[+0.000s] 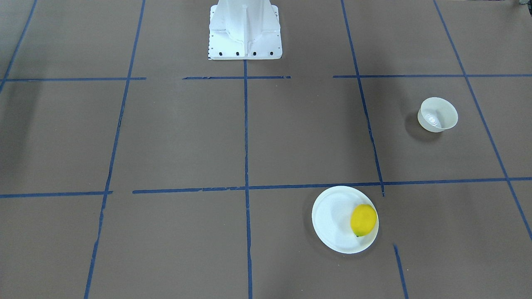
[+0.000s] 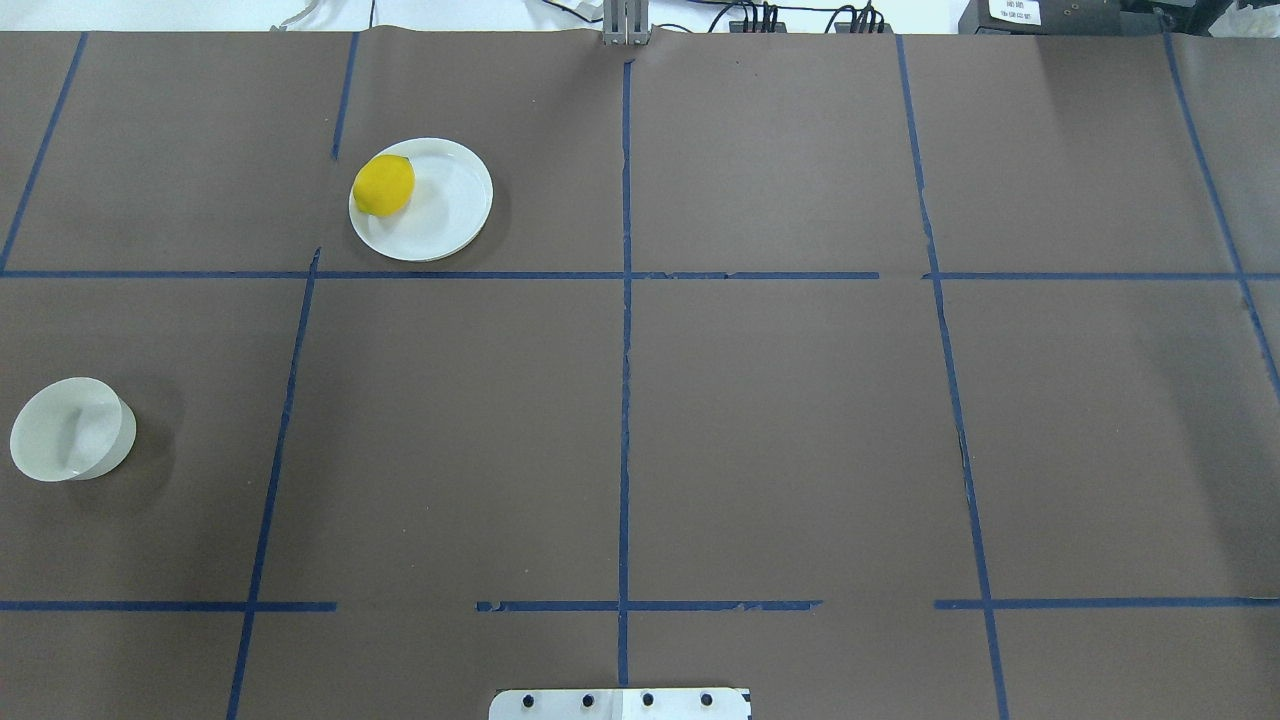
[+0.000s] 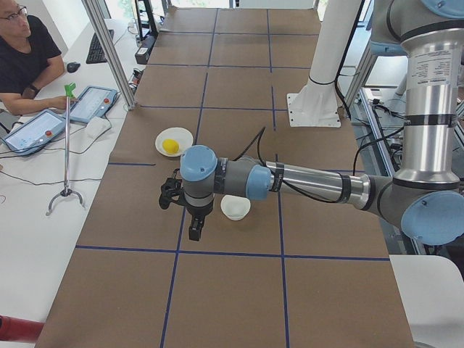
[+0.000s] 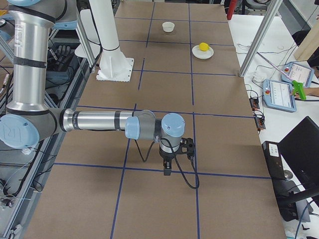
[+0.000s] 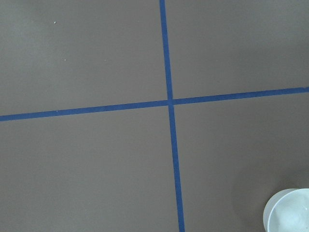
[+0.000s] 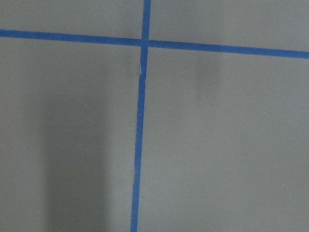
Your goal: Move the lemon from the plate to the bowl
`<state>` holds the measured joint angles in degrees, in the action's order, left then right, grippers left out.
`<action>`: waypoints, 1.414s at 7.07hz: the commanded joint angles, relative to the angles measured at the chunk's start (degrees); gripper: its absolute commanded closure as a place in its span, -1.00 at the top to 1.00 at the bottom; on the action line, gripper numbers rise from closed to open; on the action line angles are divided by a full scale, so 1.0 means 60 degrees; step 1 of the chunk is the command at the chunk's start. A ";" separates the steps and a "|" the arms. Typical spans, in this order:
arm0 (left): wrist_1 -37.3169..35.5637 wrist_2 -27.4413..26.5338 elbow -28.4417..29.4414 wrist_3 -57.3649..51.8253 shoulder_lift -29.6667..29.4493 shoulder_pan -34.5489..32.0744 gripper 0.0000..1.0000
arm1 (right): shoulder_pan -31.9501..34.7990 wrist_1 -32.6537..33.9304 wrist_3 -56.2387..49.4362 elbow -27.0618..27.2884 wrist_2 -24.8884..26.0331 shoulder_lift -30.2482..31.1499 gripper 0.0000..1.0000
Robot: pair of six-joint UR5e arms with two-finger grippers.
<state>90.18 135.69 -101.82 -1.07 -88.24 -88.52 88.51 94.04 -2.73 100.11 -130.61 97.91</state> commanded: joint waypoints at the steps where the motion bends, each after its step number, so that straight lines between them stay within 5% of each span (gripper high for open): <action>1: -0.0030 0.0017 -0.0473 0.0441 -0.0949 0.1662 1.00 | 0.0000 0.0000 0.0000 0.0000 0.0000 0.0000 1.00; 3: -0.0016 -0.0389 -0.0257 0.0906 -0.2251 0.3465 1.00 | 0.0000 0.0000 0.0000 0.0000 0.0000 0.0000 1.00; 4: 0.0013 -0.1307 -0.0140 0.1708 -0.3054 0.4329 1.00 | 0.0000 0.0000 0.0000 0.0000 0.0000 0.0000 1.00; 5: 0.0028 -0.1621 0.0630 0.1774 -0.3918 0.4671 1.00 | 0.0000 0.0000 0.0000 0.0000 0.0000 0.0000 1.00; 10: 0.2354 -0.1551 0.6472 0.3093 -0.7830 0.4821 1.00 | 0.0000 0.0000 0.0000 0.0000 0.0000 0.0000 1.00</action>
<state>101.37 126.37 -71.38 16.32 -129.46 -59.75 88.51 94.04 -2.72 100.11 -130.61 97.91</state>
